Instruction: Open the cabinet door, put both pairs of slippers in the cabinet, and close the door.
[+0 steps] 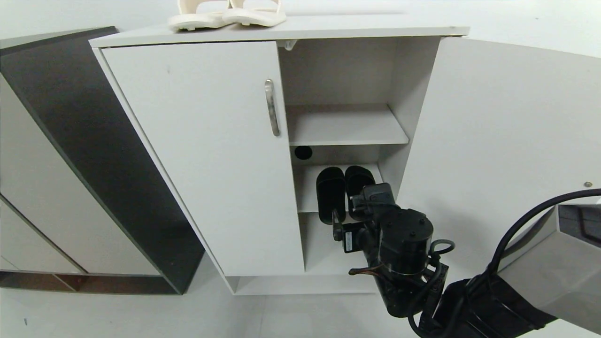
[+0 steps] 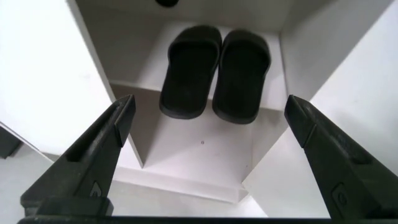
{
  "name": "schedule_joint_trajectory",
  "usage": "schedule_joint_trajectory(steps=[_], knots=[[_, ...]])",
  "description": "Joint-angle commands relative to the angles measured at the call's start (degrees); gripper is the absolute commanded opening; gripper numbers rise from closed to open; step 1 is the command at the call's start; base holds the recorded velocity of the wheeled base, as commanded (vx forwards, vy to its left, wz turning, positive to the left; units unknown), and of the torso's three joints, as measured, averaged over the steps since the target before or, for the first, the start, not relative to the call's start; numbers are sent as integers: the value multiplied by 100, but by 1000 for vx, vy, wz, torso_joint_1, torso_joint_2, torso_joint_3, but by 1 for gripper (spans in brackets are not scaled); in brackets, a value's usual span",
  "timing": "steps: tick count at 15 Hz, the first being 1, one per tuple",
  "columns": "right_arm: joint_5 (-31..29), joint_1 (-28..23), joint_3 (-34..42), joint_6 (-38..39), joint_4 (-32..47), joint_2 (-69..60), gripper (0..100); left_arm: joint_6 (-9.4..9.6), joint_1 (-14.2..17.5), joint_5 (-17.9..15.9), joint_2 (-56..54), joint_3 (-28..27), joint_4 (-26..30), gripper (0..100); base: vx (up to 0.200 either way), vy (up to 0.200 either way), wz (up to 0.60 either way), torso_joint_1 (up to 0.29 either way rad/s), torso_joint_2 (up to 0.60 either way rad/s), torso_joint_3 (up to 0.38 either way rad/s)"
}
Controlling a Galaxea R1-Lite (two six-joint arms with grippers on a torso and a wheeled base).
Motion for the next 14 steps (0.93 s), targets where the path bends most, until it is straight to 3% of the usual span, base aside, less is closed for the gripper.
schedule_joint_trajectory(steps=[1, 4, 14], knots=[[0, 2, 18, -1, -6, 3, 100, -1, 1, 5, -2, 1, 2, 0, 0, 0, 0, 2, 2, 198], [18, 2, 141, -1, -155, -50, 100, -1, 1, 5, -2, 1, 2, 0, 0, 0, 0, -2, 1, 147], [440, -113, 484, -10, -226, -182, 100, -1, 1, 5, -2, 1, 2, 0, 0, 0, 0, 0, 0, 0]])
